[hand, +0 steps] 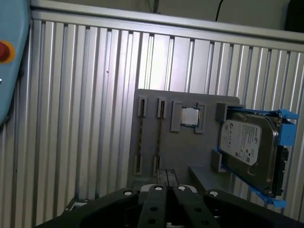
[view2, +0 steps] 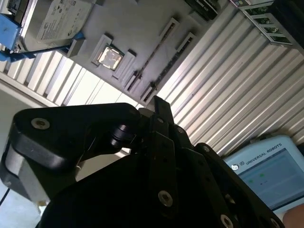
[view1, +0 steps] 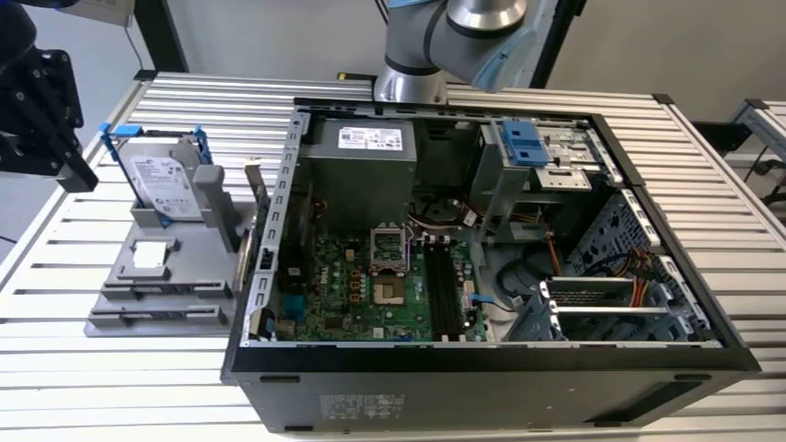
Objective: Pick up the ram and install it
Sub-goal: 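Pick up the ram and move it above insertion slot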
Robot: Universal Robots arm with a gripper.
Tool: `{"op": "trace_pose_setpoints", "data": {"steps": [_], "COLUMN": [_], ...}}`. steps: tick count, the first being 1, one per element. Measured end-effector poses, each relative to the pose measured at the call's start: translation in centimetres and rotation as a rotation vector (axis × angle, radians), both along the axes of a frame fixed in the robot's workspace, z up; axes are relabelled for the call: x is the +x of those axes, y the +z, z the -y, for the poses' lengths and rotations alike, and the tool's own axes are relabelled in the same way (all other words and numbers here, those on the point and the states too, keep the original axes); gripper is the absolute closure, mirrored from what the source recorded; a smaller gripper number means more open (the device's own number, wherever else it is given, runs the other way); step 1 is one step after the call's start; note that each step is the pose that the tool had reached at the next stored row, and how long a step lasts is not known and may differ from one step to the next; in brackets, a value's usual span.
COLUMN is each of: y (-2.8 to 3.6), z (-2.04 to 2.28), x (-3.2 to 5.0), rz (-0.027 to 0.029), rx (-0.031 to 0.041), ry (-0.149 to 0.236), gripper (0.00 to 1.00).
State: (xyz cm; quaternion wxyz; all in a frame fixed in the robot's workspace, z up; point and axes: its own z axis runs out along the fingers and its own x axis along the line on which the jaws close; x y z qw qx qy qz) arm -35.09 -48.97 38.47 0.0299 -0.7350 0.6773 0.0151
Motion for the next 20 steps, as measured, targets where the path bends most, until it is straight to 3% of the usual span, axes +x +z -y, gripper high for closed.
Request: {"op": "trace_pose_setpoints", "data": {"steps": [11,12,20], "y": [0.0,0.0,0.0], "z": [0.0,0.0,0.0], "x": [-0.01,-0.01,-0.02], "rz": [0.0001,0.0,0.0], "rx": [0.0,0.0,0.0], "ry": [0.0,0.0,0.0], "gripper": [1.0,0.0,0.0]}}
